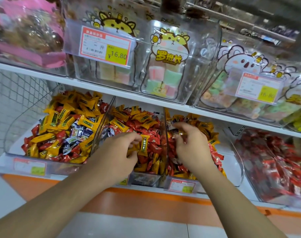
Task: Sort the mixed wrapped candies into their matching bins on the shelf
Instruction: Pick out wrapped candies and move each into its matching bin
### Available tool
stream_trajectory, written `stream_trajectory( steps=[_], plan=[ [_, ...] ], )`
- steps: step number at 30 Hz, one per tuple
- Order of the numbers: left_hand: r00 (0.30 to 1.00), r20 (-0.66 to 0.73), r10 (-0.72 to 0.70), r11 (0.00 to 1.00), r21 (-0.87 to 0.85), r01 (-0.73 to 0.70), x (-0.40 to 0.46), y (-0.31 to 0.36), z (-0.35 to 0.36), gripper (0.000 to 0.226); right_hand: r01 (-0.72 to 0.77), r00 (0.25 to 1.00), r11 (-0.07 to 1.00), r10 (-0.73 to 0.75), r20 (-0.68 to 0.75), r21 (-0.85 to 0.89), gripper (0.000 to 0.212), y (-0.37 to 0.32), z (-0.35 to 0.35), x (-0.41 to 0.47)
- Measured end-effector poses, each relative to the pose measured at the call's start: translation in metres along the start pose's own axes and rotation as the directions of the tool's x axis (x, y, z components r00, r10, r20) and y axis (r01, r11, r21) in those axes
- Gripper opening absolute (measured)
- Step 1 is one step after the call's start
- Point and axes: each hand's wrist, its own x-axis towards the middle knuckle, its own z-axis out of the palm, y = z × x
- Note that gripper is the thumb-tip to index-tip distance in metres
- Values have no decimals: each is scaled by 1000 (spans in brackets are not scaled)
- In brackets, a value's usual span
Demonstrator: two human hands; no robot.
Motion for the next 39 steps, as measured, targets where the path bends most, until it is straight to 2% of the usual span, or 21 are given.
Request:
stream_trajectory(
  steps=[3,6,10,16,21,23,25,26,29,31,33,35,37,39],
  plan=[
    [1000,15,21,1000,11,-21,2,0,6,43,-54,996,997,58,61,-59,43,19,3,20],
    [999,21,26,1000,3,-27,4,-1,8,42,-97,987,995,100,124,-36,35,31,11,30],
    [999,24,22,1000,2,-22,7,-2,10,39,-37,997,989,45,58,-143,31,40,16,33],
    [999,35,15,1000,8,-15,6,3,10,34,-5,999,988,-1,-39,-156,29,44,9,24],
    [1000,31,-2,1000,-19,2,1,8,6,31,-104,989,995,105,-103,12,19,33,-14,13],
    [1000,25,-12,999,-51,13,-1,12,4,29,-127,983,977,147,-111,170,18,19,-22,7],
    [1000,18,-8,995,-103,10,-2,17,2,29,-136,986,908,162,-34,397,18,-3,-24,-2],
    [1000,17,-6,991,-135,8,-2,19,1,32,-133,990,881,140,17,454,17,-14,-24,-8],
    [999,7,-33,976,-215,33,-2,26,-1,38,-116,989,859,52,140,499,15,-41,-15,-23],
    [998,-24,-55,977,-207,49,-2,26,-3,28,-107,984,851,18,176,514,12,-49,-8,-25],
    [996,-60,-71,986,-154,61,-2,22,-6,21,-67,989,884,-4,151,463,9,-47,-5,-24],
    [995,-50,-81,995,-57,78,-1,15,-10,26,-34,997,934,6,81,356,12,-37,-7,-18],
    [997,-3,-78,996,48,79,-1,7,-11,42,-43,999,961,40,15,272,17,-23,-11,-10],
    [998,37,-59,993,104,55,0,4,-10,53,-26,999,994,30,-37,108,19,-6,-12,4]
  ],
)
